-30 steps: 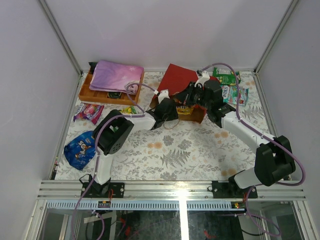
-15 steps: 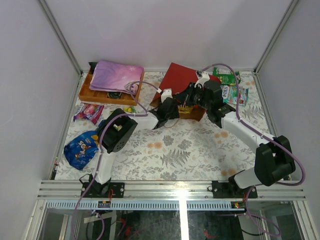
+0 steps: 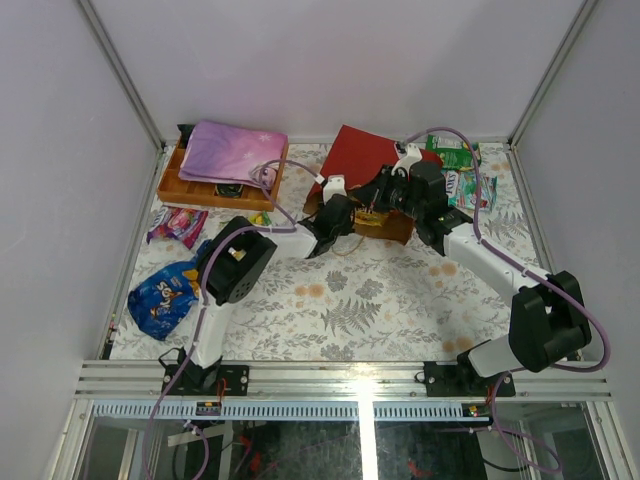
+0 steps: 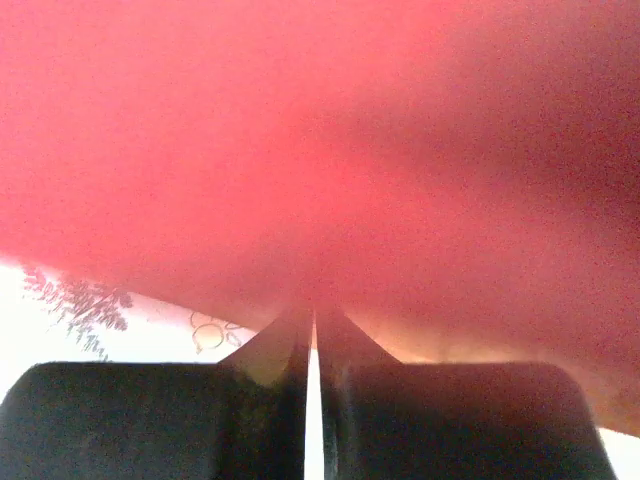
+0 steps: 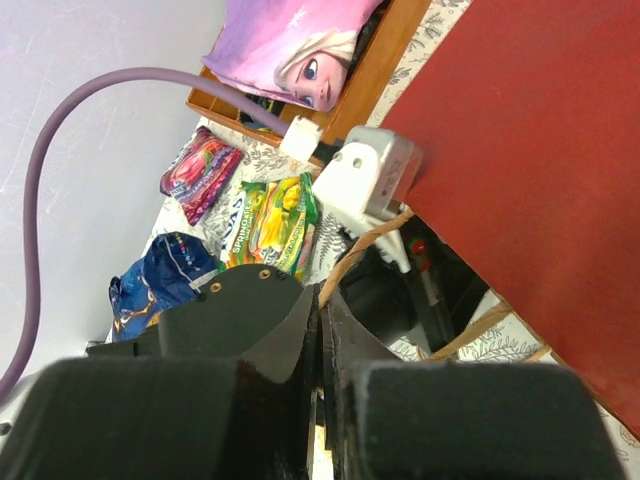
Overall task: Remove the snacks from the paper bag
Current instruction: Take out the snack from the paper bag, then place the snack at the center of the board.
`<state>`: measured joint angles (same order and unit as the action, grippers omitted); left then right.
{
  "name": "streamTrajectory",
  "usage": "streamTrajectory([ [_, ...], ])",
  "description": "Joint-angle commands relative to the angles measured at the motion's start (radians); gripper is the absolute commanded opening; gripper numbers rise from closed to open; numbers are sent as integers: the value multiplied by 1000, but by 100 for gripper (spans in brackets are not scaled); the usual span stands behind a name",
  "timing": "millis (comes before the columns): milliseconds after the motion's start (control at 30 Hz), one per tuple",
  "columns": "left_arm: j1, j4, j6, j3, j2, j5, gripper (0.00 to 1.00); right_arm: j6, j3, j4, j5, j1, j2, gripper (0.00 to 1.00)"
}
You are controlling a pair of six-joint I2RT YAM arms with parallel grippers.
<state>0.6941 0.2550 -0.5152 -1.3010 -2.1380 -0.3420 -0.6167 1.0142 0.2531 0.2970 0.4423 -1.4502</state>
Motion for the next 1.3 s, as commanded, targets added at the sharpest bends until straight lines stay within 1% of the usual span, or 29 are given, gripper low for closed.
streamTrajectory([
  [0,1,127,28,119,90,-45,0,15,-7,42,-3,-12,18,0],
  [233,16,192,-32,365,296,-55,0,-5,-11,68,7,-17,1,0],
  [433,45,180,-76,553,487,-96,0,-25,-5,93,22,-17,-25,0],
  [567,45,134,-114,661,614,-135,0,-4,30,75,33,-20,-68,0],
  [767,46,1,-198,767,763,-195,0,75,148,14,120,-54,-166,0],
  [867,46,-41,-258,819,814,-180,0,154,268,-91,182,-65,-240,0],
  [967,45,-83,-323,865,862,-170,0,234,420,-247,284,-65,-330,0],
  [1000,45,-106,-339,884,880,-174,0,250,469,-273,316,-65,-349,0],
  [1067,45,-136,-369,910,919,-185,0,262,511,-305,363,-59,-376,0],
  [1100,46,-147,-380,920,942,-186,3,272,525,-318,370,-51,-382,0],
  [1133,46,-155,-386,930,963,-184,11,288,533,-330,367,-40,-386,0],
  [1167,45,-163,-389,937,989,-176,25,305,542,-345,360,-29,-389,0],
  [1200,46,-171,-389,941,1011,-166,48,323,551,-362,353,-14,-392,0],
  [1233,45,-181,-386,939,1035,-153,62,346,558,-381,344,0,-394,0],
  [1267,46,-196,-383,932,1058,-140,74,363,565,-399,335,12,-394,0],
])
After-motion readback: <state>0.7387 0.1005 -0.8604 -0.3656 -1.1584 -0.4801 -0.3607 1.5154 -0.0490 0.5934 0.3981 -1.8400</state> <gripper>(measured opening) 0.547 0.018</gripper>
